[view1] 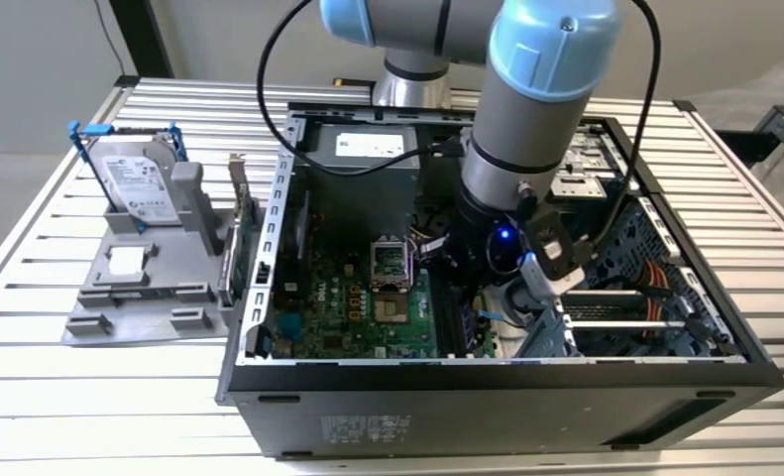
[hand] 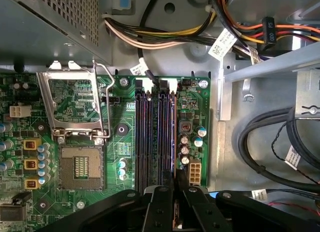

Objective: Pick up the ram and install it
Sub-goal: 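Insert the ram into the slot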

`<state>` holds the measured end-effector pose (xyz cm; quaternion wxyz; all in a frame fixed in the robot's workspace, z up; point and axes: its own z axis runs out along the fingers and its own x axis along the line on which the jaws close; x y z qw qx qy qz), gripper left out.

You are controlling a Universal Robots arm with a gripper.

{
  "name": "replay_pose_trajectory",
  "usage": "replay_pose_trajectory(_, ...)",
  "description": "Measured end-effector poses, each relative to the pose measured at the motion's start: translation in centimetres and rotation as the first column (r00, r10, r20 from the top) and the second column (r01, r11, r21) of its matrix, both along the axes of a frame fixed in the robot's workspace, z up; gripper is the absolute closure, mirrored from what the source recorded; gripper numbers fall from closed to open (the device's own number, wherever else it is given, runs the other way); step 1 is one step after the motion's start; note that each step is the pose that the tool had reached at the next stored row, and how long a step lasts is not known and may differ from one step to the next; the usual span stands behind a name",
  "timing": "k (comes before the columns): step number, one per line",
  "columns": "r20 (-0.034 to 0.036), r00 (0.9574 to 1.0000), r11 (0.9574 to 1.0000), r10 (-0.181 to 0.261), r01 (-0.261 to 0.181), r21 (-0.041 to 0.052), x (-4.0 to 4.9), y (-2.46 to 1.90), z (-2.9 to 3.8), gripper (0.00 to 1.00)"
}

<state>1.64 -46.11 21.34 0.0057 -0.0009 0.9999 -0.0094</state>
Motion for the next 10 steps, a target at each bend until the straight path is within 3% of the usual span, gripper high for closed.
replay_pose_trajectory(10, -0.0001, 1.0, 1.0, 0.0, 0.0, -0.0008, 0.0, 0.0, -0.17, 1.0)
